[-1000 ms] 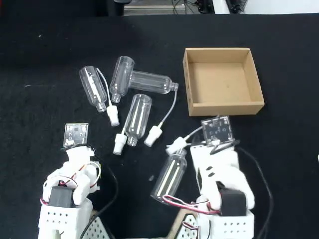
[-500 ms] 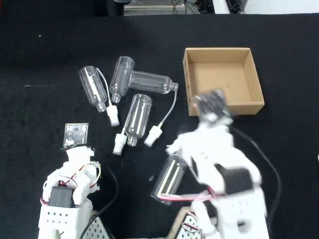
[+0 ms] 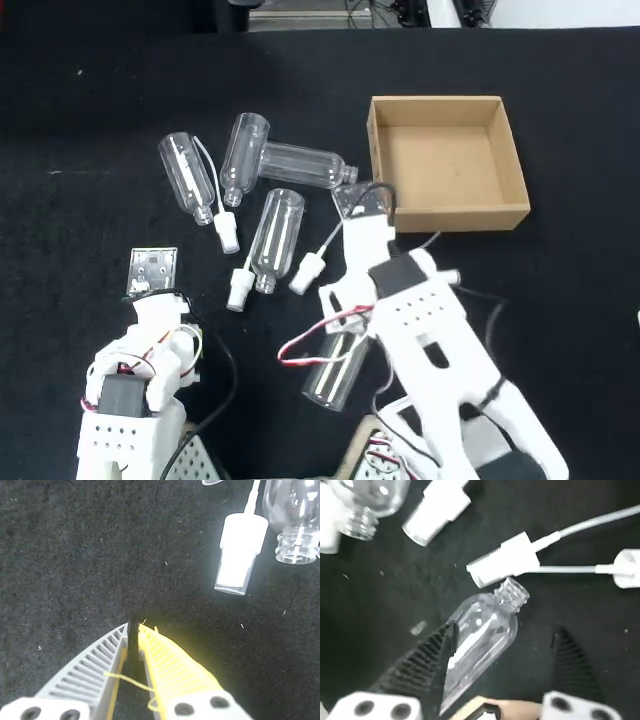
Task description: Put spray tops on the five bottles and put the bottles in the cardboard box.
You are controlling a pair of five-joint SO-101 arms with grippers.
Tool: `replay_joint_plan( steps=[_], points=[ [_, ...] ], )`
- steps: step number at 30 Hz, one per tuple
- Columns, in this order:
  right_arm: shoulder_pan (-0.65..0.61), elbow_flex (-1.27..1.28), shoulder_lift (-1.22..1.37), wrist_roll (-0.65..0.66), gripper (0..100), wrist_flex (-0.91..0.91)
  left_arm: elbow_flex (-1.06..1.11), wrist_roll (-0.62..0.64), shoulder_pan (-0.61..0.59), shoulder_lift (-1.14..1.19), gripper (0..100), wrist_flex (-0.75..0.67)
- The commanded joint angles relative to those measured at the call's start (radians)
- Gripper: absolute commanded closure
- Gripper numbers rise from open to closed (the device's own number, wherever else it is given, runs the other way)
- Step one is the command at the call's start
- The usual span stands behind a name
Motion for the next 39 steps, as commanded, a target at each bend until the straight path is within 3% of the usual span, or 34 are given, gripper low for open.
replay_joint_plan(
  steps=[1,8,21,28,33,39],
  points=[
    [-0.021,-0.061,0.041,-0.009,70.9,0.009,0.022,0.011,-0.012,-0.005,97,0.005],
    [-0.187,-0.056,0.102,-0.107,70.9,-0.023,0.022,0.011,-0.012,-0.005,97,0.005],
    [-0.104,-0.064,0.355,-0.097,71.1,-0.028,0.022,0.011,-0.012,-0.005,97,0.005],
    [-0.166,-0.122,0.412,-0.084,87.5,-0.034,0.022,0.011,-0.012,-0.005,97,0.005],
    [-0.176,-0.133,0.414,0.199,95.8,-0.104,0.022,0.011,-0.012,-0.005,97,0.005],
    [-0.163,-0.157,0.404,0.522,98.7,-0.147,0.022,0.011,-0.012,-0.005,97,0.005]
  ],
)
